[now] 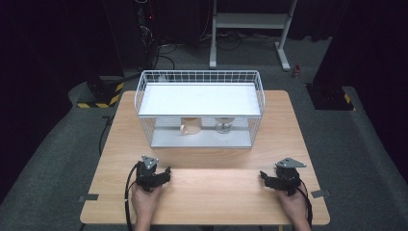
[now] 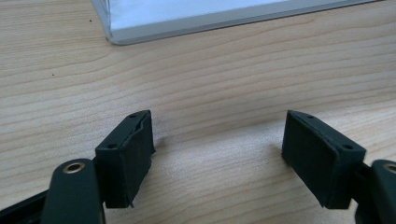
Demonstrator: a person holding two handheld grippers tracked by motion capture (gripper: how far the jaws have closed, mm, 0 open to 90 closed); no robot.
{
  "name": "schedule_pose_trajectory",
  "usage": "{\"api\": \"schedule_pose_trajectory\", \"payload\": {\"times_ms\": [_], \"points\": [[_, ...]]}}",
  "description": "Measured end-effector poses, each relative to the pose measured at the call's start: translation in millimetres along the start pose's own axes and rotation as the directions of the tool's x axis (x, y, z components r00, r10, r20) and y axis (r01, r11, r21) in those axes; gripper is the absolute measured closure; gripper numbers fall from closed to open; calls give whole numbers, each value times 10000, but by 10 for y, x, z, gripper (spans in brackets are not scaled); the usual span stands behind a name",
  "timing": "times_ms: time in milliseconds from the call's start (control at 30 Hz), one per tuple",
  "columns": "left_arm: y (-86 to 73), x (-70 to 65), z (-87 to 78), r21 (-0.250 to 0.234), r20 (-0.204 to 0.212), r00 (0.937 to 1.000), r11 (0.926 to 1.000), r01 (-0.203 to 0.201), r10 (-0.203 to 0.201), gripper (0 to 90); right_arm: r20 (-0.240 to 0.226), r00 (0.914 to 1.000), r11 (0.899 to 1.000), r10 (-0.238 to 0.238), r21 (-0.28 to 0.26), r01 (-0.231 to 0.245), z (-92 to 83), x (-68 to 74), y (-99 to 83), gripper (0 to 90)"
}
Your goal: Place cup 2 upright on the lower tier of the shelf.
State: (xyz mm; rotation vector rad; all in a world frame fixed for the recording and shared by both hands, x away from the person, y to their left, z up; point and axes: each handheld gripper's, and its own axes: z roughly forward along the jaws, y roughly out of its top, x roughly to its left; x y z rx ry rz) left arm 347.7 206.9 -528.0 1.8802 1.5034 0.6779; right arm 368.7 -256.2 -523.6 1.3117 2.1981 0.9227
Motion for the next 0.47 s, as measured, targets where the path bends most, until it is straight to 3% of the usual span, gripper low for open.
{"api": "schedule_pose_trajectory", "payload": {"times_ms": [467], "points": [[2,-2,2,-3,57,10000,10000,-2,2,247,-48,10000,10000,8,20,-8,3,-1,4,241]]}}
